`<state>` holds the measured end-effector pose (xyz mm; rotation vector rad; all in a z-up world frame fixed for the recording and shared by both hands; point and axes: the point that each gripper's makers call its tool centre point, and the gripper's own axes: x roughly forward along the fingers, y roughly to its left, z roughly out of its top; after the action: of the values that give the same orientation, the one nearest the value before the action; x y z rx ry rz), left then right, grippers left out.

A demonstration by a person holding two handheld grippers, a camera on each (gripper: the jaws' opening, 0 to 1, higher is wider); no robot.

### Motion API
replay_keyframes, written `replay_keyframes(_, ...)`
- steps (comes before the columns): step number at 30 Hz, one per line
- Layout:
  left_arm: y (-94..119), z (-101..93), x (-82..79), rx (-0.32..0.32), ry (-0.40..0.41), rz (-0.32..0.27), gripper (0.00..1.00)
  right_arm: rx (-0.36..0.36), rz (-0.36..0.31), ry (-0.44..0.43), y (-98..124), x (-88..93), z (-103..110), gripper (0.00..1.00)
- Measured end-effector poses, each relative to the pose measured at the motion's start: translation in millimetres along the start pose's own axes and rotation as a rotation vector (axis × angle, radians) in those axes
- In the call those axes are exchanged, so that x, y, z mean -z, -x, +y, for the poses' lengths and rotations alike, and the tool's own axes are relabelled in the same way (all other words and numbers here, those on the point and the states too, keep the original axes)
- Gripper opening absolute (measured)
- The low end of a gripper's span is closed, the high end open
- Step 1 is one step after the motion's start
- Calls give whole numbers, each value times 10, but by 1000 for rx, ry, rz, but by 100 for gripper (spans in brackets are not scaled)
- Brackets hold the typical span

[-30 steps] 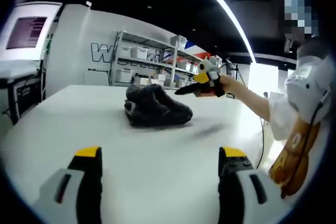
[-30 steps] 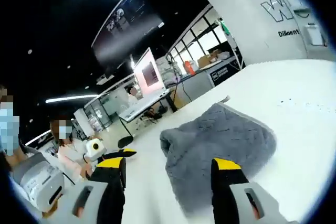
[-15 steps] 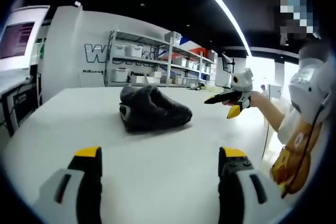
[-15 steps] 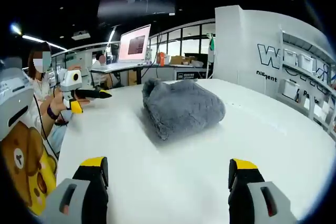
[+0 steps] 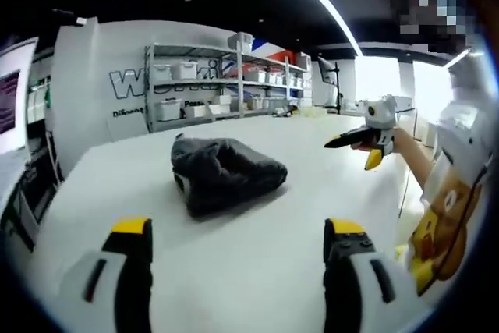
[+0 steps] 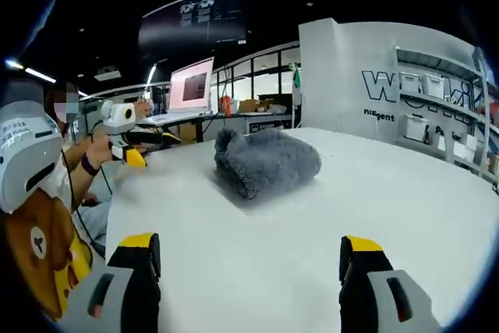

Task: Fold the towel on the table until its edges align and the towel forms a compact rectangular stack.

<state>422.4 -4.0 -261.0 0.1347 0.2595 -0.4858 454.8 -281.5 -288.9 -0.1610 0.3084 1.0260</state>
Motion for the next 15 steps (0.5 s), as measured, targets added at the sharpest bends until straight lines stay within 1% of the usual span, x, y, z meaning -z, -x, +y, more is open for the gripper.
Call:
replay_keyframes(4, -78, 10, -134, 17, -37, 13, 89, 14, 8, 10, 11, 35, 0, 100)
replay_keyframes(5, -115, 20, -172, 21, -43, 23, 89, 14, 12, 12, 15, 50, 6, 100)
replay_keyframes(6, -150, 32, -199, 23, -74, 44, 89, 13, 13, 12, 20, 57, 12, 100)
replay_keyframes(7, -158, 35, -207, 25, -88, 50, 88, 12, 12, 12, 20, 56, 19, 100)
replay_keyframes(8, -213, 49, -276, 23, -114, 53, 87, 1, 5, 10, 26, 51, 45, 100)
replay_keyframes(11, -303, 83, -365, 34, -133, 62, 82, -2, -1, 10, 31, 45, 66, 100)
replay_keyframes(15, -525, 134, -487, 48, -190, 96, 75, -5, -10, 7, 49, 56, 81, 100)
